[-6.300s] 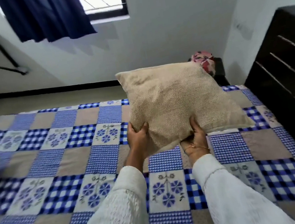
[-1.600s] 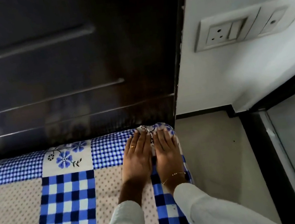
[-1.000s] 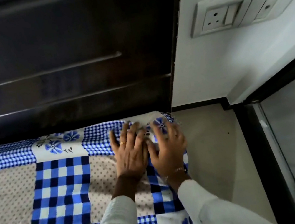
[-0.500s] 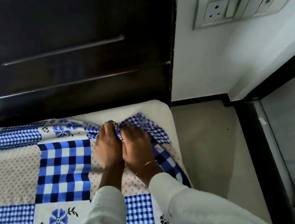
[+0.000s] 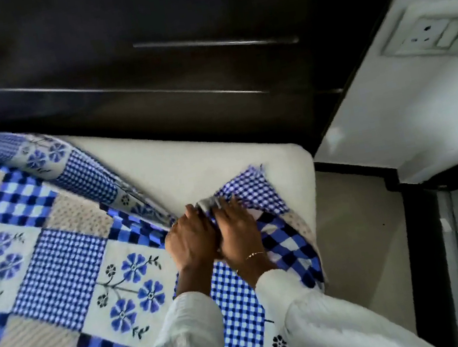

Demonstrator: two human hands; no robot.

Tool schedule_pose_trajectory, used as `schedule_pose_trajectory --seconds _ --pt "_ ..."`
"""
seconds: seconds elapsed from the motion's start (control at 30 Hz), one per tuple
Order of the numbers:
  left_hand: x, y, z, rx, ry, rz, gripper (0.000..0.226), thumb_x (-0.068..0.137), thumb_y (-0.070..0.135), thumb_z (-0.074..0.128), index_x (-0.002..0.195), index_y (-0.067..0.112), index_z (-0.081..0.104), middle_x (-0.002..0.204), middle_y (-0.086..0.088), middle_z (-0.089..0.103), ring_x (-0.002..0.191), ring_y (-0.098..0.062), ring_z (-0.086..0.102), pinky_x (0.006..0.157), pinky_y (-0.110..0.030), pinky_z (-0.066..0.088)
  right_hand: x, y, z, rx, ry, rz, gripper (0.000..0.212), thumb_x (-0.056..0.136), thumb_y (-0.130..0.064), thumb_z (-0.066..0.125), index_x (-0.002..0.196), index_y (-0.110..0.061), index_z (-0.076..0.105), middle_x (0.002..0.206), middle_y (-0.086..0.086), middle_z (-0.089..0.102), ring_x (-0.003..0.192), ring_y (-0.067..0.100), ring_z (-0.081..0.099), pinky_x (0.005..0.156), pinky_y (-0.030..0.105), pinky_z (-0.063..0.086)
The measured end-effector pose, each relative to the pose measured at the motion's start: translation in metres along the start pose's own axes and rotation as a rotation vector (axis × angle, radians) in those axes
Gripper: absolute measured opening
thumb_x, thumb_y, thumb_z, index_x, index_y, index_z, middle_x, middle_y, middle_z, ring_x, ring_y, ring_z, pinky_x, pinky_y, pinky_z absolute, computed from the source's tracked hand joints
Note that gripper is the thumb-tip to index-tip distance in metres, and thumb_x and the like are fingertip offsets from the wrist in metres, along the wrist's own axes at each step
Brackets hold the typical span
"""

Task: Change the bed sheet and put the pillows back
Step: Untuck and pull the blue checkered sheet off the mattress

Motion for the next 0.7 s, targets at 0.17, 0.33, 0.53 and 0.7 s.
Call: schedule_pose_trajectory --seconds 0.17,0.33,0.53,0.7 --pt "-0.047 -0.047 -0.026 -0.130 0.057 0.016 0.037 0.084 0.032 0.049 0.107 0.006 0.062 0.099 -0.020 0.061 0.082 -0.040 0.063 0.060 -0.041 0.051 -0.025 -0.052 -0.009 0.018 -0.084 -0.084 0.054 0.066 -0.020 0.043 0.119 -0.013 0.054 0.111 0.015 0.065 0.103 0.036 0.062 0.082 0.046 0.053" --pt "-0.086 -0.076 -0.084 -0.168 0.207 -0.063 0.044 0.071 0.026 0.043 0.102 0.005 0.067 0.102 -0.019 0.065 0.088 -0.037 0.066 0.059 -0.041 0.055 -0.038 -0.116 -0.050 -0.100 -0.070 -0.216 0.047 0.069 -0.023 0.051 0.114 -0.013 0.059 0.118 0.019 0.062 0.109 0.040 0.059 0.082 0.054 0.049" --pt "-0.171 -0.138 -0.142 -0.234 0.347 -0.230 0.047 0.069 0.027 0.037 0.099 0.009 0.068 0.096 -0.010 0.068 0.082 -0.028 0.068 0.060 -0.033 0.055 -0.097 -0.212 -0.069 -0.073 -0.243 -0.589 0.048 0.069 -0.031 0.042 0.113 -0.014 0.053 0.110 0.021 0.065 0.102 0.039 0.063 0.074 0.050 0.055" --pt "-0.285 -0.213 -0.173 -0.278 0.506 -0.443 0.038 0.064 0.028 0.040 0.100 0.019 0.048 0.090 -0.005 0.068 0.072 -0.024 0.066 0.057 -0.025 0.052 -0.205 -0.294 -0.083 -0.017 -0.319 -0.897 0.047 0.067 -0.026 0.041 0.096 -0.006 0.071 0.103 0.025 0.066 0.093 0.040 0.067 0.064 0.047 0.056"
Point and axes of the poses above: each hand's wrist, its own x-axis towards the middle knuckle, its own z-axis out of the palm, y = z × x, the point moved 9 cm from there along x, towards the middle knuckle
